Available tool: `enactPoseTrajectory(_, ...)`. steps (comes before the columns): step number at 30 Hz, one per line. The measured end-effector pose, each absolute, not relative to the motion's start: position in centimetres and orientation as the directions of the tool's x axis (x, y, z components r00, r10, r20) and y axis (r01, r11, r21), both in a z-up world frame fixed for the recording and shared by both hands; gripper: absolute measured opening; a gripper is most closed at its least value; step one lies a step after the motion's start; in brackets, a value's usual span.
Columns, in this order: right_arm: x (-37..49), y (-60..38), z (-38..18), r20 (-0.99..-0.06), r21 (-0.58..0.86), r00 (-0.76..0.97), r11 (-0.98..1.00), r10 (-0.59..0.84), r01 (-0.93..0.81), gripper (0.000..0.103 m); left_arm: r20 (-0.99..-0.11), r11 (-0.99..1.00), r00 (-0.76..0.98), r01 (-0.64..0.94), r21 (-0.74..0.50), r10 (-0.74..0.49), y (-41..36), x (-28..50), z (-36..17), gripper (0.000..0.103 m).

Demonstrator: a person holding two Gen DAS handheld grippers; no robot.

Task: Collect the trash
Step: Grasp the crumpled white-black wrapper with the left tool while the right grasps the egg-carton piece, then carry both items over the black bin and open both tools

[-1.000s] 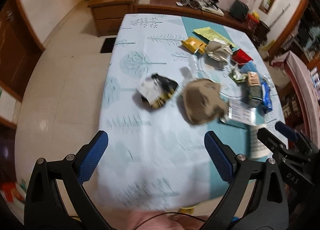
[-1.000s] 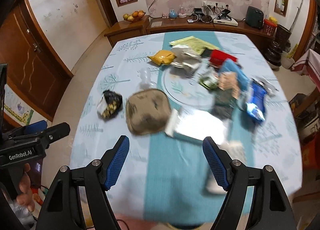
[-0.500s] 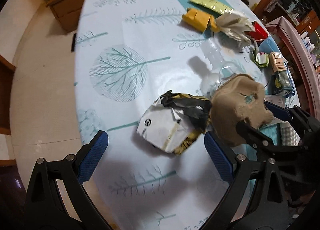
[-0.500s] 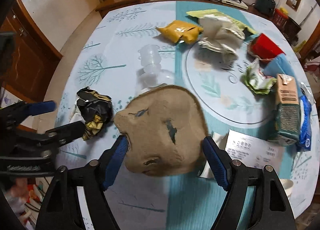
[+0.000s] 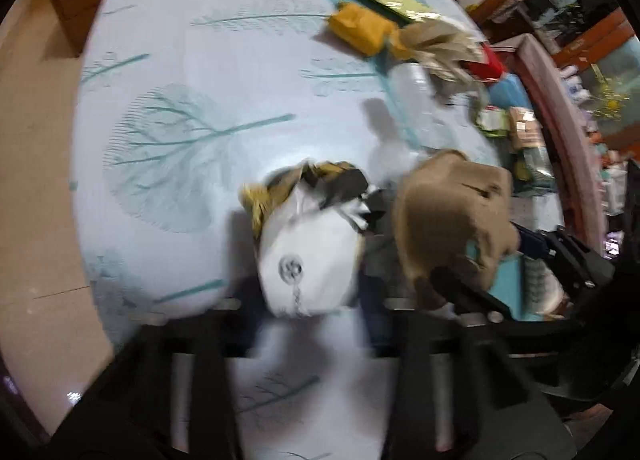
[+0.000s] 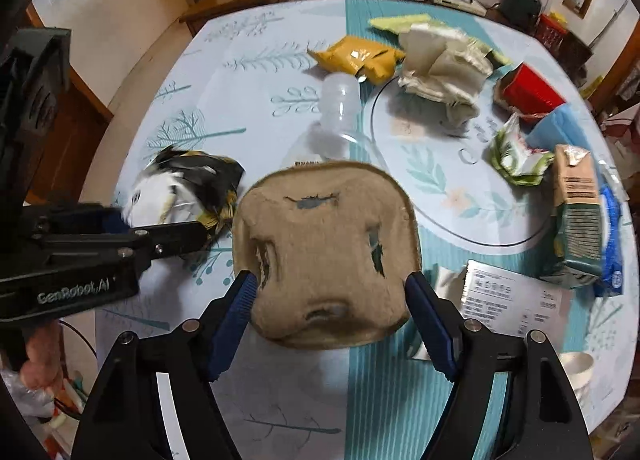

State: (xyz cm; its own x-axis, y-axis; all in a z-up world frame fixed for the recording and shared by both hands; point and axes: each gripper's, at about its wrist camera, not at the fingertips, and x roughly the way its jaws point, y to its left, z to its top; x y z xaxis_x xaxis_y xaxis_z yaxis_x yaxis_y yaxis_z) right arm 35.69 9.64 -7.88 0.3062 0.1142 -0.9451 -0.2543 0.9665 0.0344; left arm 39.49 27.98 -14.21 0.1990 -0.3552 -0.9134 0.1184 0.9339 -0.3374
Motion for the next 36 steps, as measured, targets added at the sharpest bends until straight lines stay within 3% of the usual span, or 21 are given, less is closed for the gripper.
enactPoseTrajectory(8,32.9,8.4,-3.4,-0.933,0.078,0.329,0.975,0.145,-0.209,0.075,-0.906,0.936,0.241,0.149,-0.319,-0.347,26.6,36.6,-11.7,0.021)
enactPoseTrajectory(19,25.0,3.2,4.0,-0.911,0.121,0.368,0.973,0.187,-0.196,0.075,-0.85,0.889,0.278,0.239,-0.391,-0.448,23.4,30.4,-5.6,0.021)
enactPoseTrajectory(28,18.4,-4.8,7.1,-0.867,0.184,0.426,0.961,0.257,-0.205,0.075,-0.822,0.883,0.348,0.306,-0.355,-0.451,16.3,24.9,-0.4,0.021)
enactPoseTrajectory(36,13.1,-14.7,8.1,-0.81,0.234,0.454,0.915,0.371,-0.329,0.075,-0.82,0.921,0.423,0.232,-0.313,-0.385,7.4,17.4,1.1,0.021)
